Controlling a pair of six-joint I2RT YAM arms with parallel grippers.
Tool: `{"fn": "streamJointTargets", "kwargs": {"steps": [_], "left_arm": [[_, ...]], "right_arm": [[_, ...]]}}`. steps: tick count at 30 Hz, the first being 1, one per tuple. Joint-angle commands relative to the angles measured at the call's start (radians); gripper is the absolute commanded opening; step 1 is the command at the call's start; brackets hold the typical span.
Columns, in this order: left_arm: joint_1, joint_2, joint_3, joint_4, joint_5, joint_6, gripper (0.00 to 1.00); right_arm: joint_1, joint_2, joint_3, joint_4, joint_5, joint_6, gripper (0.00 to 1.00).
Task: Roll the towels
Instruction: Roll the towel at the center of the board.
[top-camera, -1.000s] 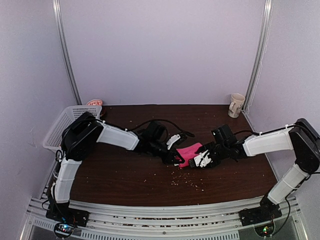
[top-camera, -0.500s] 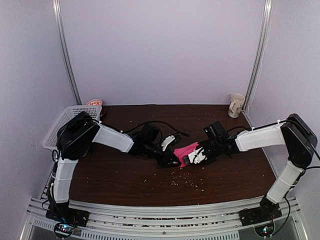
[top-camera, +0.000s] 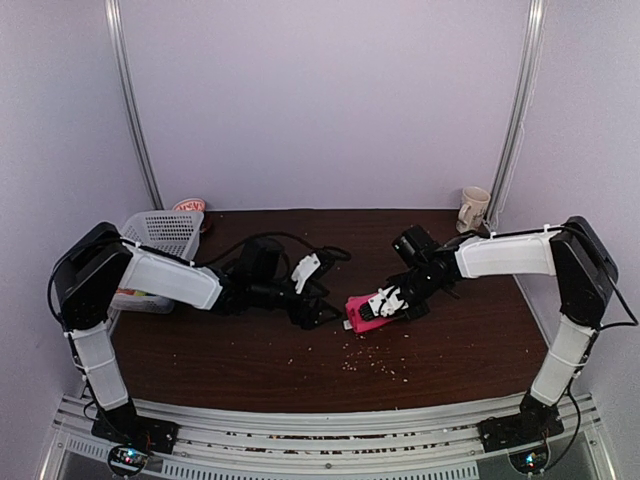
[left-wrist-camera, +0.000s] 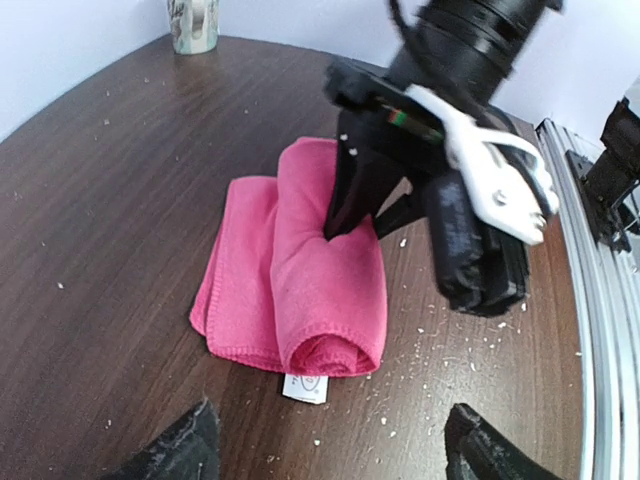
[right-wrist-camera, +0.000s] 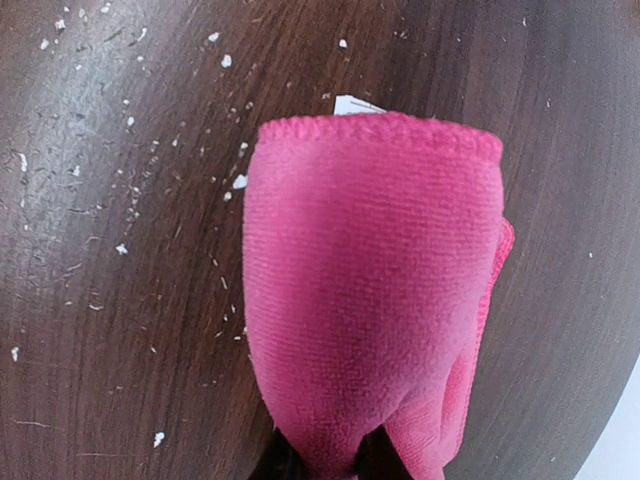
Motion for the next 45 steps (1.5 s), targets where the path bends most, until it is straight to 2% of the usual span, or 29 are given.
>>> {"fn": "streamJointTargets", "kwargs": {"steps": [1, 6, 11, 17, 19, 22, 26, 31, 38, 45], "left_arm": [[-0.063, -0.046, -0.079, 0.15, -0.123, 0.156, 0.8], [-0.139, -0.052, -0.098, 0.175, -0.229, 0.251, 0.84], [-0.205, -0.025, -0.069, 0.171, -0.312, 0.268, 0.85], [-0.219, 0.03, -0.022, 0.179, -0.341, 0.116, 0.89], [-0.219, 0.043, -0.009, 0.166, -0.351, 0.071, 0.97], [-0.212, 0.049, 0.016, 0.133, -0.358, 0.008, 0.98], [-0.182, 0.052, 0.056, 0.091, -0.276, -0.084, 0.98], [-0.121, 0.101, 0.137, 0.043, -0.065, -0.175, 0.98], [-0.076, 0.253, 0.319, -0.074, 0.169, -0.213, 0.98], [-0.03, 0.362, 0.422, -0.153, 0.31, -0.258, 0.98]], "right_arm": [[0.005, 0.065, 0.105, -0.268, -0.081, 0.004, 0.12], [0.005, 0.132, 0.23, -0.481, -0.139, -0.009, 0.12], [0.005, 0.164, 0.287, -0.564, -0.148, -0.012, 0.12], [0.005, 0.135, 0.253, -0.563, -0.138, -0.079, 0.12], [0.006, 0.123, 0.231, -0.541, -0.124, -0.094, 0.12], [0.009, 0.097, 0.177, -0.489, -0.093, -0.109, 0.12], [0.011, 0.052, 0.107, -0.421, -0.064, -0.127, 0.13], [0.011, 0.033, 0.072, -0.387, -0.04, -0.136, 0.13], [0.01, 0.026, 0.074, -0.387, -0.023, -0.167, 0.13], [0.011, 0.025, 0.076, -0.375, -0.016, -0.177, 0.13]]}}
